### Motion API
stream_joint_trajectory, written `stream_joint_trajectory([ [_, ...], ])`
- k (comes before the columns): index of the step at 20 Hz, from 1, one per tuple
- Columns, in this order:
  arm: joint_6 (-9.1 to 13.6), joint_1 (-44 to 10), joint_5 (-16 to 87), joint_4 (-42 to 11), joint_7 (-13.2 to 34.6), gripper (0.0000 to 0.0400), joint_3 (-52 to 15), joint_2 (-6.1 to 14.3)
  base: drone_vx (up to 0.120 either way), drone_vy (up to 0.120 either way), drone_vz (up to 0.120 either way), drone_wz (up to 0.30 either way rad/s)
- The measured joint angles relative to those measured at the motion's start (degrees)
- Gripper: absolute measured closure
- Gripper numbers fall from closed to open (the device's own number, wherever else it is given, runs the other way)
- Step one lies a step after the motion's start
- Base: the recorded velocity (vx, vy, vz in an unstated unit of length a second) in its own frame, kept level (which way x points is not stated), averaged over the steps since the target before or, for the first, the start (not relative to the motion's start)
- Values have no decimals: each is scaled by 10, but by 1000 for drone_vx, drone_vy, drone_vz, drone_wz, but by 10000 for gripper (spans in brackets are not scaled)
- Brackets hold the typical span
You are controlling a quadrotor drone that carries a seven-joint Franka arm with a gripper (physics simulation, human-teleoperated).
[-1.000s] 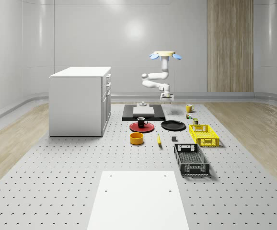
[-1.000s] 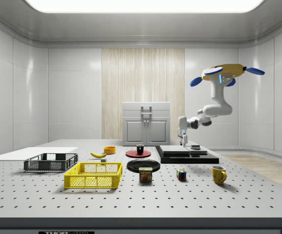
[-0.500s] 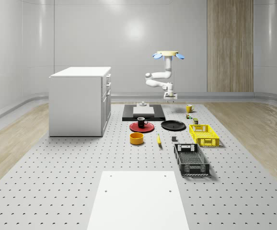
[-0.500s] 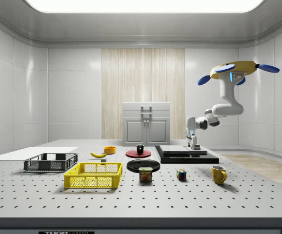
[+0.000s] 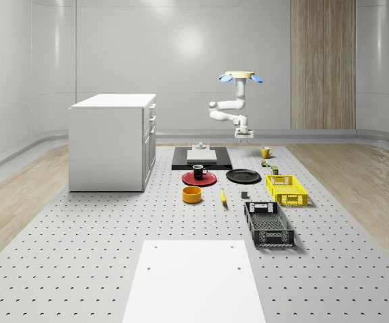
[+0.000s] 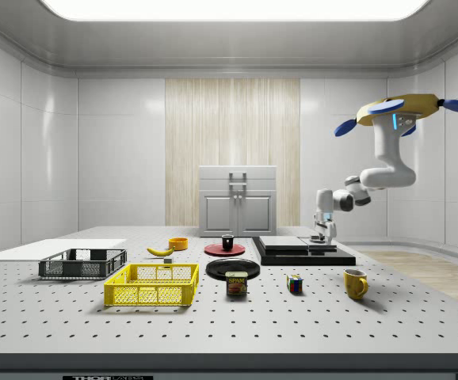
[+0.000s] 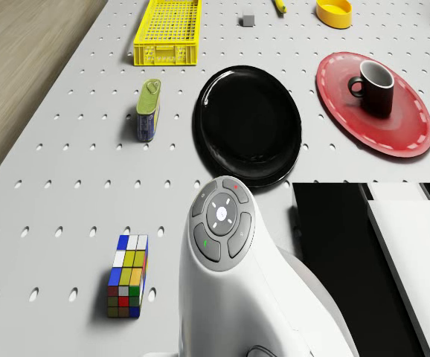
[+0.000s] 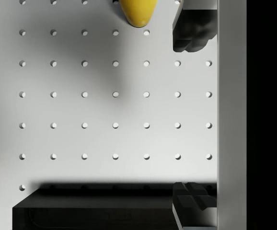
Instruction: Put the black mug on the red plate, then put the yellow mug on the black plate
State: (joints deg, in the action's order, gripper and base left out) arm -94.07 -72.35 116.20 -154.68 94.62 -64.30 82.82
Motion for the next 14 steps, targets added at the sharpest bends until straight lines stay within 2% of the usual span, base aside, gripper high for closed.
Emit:
stream_joint_trajectory([
  [6, 0, 0, 0, 0, 0, 0, 0, 0, -120, 120, 0, 0],
  [10, 0, 0, 0, 0, 0, 0, 0, 0, -10, 120, 0, 0],
  [14, 0, 0, 0, 0, 0, 0, 0, 0, 0, 120, -110, 0],
])
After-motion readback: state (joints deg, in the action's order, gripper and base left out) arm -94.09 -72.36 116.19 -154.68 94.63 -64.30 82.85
